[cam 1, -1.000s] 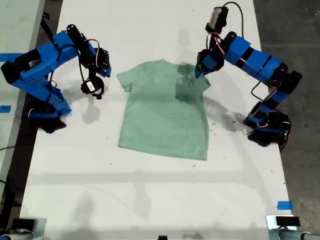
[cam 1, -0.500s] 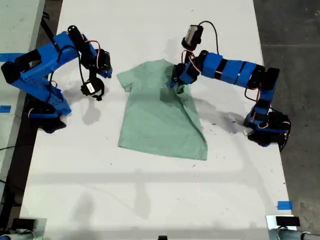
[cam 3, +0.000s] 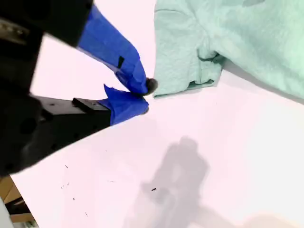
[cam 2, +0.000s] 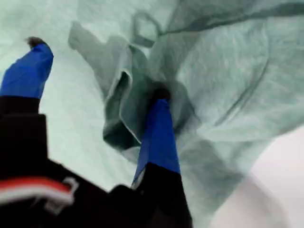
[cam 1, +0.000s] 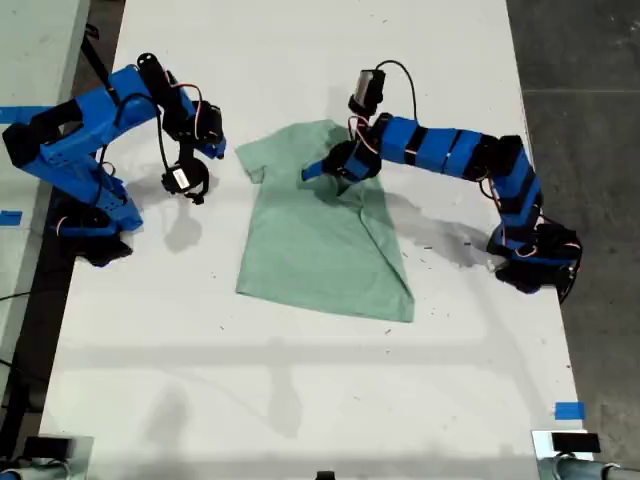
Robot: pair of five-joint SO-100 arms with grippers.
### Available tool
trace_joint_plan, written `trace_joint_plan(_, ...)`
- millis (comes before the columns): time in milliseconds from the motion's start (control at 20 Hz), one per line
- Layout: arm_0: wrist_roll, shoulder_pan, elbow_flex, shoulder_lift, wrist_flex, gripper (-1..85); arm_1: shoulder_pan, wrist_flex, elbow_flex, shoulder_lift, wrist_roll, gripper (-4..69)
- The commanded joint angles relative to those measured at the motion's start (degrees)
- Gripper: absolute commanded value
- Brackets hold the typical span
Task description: Fold tshirt
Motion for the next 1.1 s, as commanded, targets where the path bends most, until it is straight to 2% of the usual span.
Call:
trace_joint_plan(0, -0.7, 0.7, -0.44, 1.85, 0.35, 0.0, -2.46, 6.5, -1.32, 14.94, -0.09, 37.8)
trace_joint_plan(150, -0.7, 0.53, -0.18, 1.85, 0.18, 0.0, -3.6, 13.89, 0.35, 26.28, -0.97, 37.3)
trace_joint_plan(300, -0.7, 0.62, -0.35, 1.93, 0.09, 0.0, -3.96, 17.67, 6.68, 38.23, -1.32, 35.5)
trace_joint_plan(600, -0.35, 0.53, -0.79, 1.41, -0.35, 1.3, -2.81, 18.11, 30.5, 61.79, 1.49, 31.6)
trace_joint_plan(800, 1.85, -0.97, -5.98, -3.52, 0.09, 24.1, -3.08, 17.84, 38.85, 71.1, 3.69, 29.0)
trace_joint_plan(950, 4.66, -3.43, -13.71, -11.43, 2.9, 30.1, -3.34, 17.75, 40.78, 73.65, 4.39, 28.5)
trace_joint_plan(1050, 7.21, -5.01, -18.28, -15.91, 3.34, 30.3, -3.43, 17.75, 41.13, 74.27, 4.39, 28.4)
